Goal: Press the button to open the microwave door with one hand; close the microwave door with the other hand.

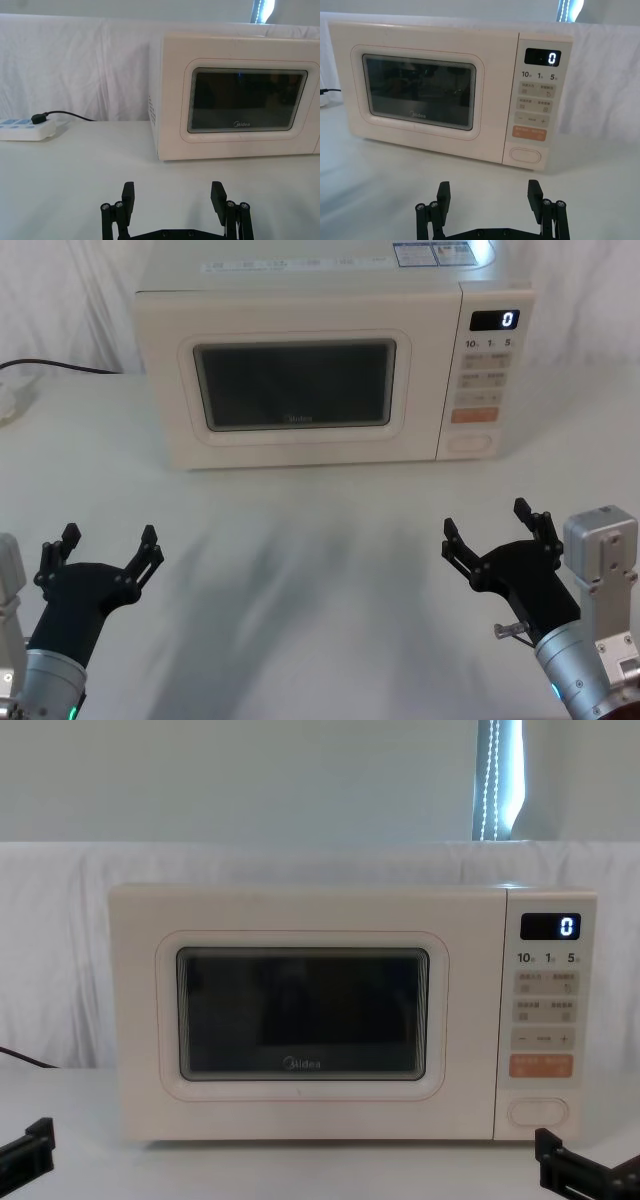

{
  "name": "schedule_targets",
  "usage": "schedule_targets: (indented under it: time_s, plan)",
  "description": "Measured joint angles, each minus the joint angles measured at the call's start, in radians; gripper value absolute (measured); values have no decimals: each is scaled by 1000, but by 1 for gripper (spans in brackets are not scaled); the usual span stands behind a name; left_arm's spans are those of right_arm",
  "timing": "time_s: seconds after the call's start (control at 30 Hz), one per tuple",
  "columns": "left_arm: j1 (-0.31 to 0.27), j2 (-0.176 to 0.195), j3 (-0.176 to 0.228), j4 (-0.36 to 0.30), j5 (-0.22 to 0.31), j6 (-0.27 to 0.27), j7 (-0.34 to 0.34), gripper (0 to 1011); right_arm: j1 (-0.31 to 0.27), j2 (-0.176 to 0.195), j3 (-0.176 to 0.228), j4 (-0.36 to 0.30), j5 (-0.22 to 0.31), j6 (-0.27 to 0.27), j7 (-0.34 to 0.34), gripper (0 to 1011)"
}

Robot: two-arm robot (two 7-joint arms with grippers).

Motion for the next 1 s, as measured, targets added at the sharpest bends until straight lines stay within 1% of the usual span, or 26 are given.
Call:
schedule_targets:
  time_s: [1.0]
  plan:
    - [0, 0, 0, 0, 0, 0, 0, 1001, 0, 0, 0, 0, 0, 0, 0, 1002]
